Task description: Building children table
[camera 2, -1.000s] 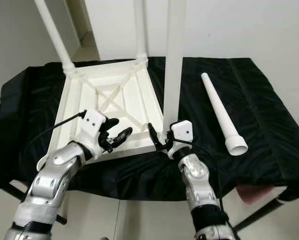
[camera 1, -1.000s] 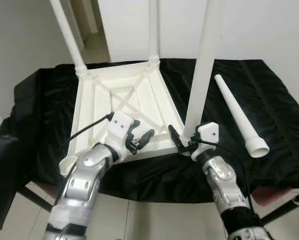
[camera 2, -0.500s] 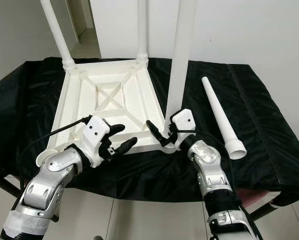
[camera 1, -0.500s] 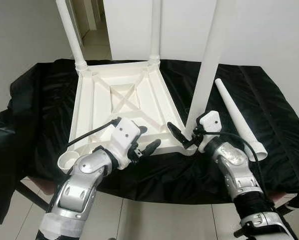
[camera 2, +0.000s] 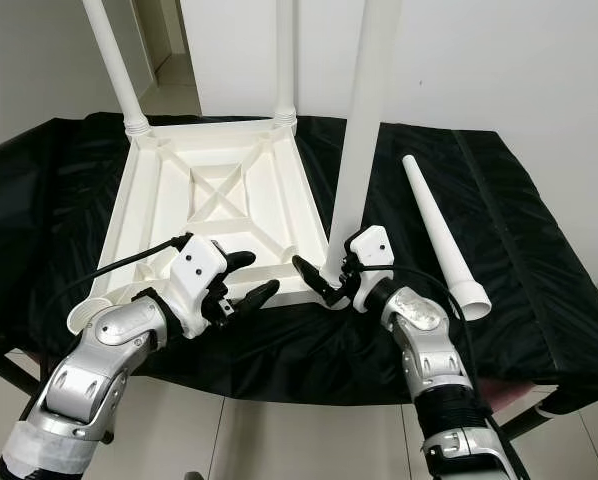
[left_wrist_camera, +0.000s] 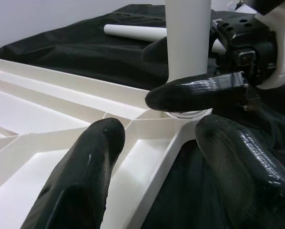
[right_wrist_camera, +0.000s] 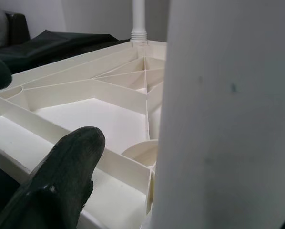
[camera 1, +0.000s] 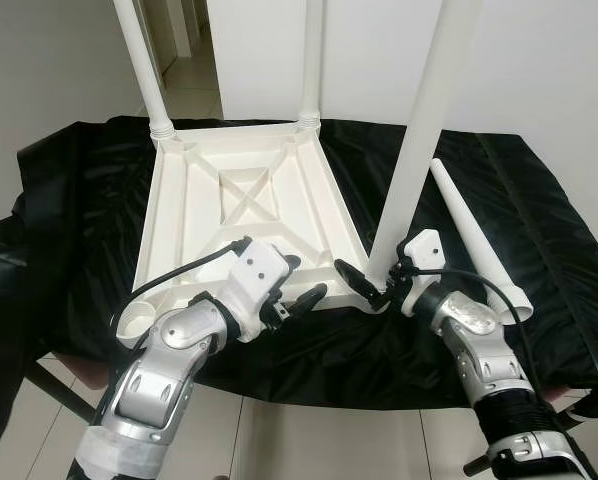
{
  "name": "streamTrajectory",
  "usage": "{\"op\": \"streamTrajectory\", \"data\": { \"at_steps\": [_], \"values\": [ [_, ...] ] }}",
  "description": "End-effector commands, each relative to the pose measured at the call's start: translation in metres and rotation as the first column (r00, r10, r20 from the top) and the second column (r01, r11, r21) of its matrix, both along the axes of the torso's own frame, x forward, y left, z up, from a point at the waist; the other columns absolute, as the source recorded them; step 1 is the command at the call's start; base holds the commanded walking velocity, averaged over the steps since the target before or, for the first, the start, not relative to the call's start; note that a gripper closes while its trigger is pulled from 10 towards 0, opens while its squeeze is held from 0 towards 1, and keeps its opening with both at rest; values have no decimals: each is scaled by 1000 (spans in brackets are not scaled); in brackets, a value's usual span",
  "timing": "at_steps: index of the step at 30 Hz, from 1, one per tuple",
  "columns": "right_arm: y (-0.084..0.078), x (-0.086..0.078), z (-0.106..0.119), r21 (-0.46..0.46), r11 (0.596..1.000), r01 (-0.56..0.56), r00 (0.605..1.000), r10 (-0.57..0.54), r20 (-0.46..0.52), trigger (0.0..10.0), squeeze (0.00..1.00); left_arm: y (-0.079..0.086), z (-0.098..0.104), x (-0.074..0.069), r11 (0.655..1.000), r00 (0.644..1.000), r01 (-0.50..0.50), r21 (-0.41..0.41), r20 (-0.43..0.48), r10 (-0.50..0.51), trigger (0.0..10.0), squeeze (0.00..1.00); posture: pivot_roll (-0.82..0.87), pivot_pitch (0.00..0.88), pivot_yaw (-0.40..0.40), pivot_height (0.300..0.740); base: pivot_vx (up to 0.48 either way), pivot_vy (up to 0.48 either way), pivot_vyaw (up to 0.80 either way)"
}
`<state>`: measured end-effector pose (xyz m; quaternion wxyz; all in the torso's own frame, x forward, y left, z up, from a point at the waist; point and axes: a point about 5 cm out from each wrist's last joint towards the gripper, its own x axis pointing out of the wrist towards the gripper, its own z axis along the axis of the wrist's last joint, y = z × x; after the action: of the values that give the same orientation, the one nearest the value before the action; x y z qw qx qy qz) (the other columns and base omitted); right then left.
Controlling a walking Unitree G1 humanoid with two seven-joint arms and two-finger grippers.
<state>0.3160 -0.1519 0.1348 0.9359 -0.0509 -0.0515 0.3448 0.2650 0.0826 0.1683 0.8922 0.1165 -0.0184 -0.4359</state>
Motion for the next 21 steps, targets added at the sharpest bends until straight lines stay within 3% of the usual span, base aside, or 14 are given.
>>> {"op": "streamTrajectory", "data": {
  "at_steps": [1,19,21],
  "values": [
    [4,1,-5,7,1000,-6,999,6,-33,10000,0,0,-3,-1,1000,1000,-3,24,2,3,10000,0,-86,2,35,740,0,0,0],
    [0,4,-12,-27,999,25,998,-27,-60,10000,0,-1,0,-1,1000,1000,-3,29,6,3,10000,0,-83,31,24,740,0,0,0],
    [-1,3,-12,-29,999,27,998,-29,-61,9529,0,-1,0,-1,1000,1000,-4,29,7,4,10000,0,-83,34,21,740,0,0,0]
  ]
}}
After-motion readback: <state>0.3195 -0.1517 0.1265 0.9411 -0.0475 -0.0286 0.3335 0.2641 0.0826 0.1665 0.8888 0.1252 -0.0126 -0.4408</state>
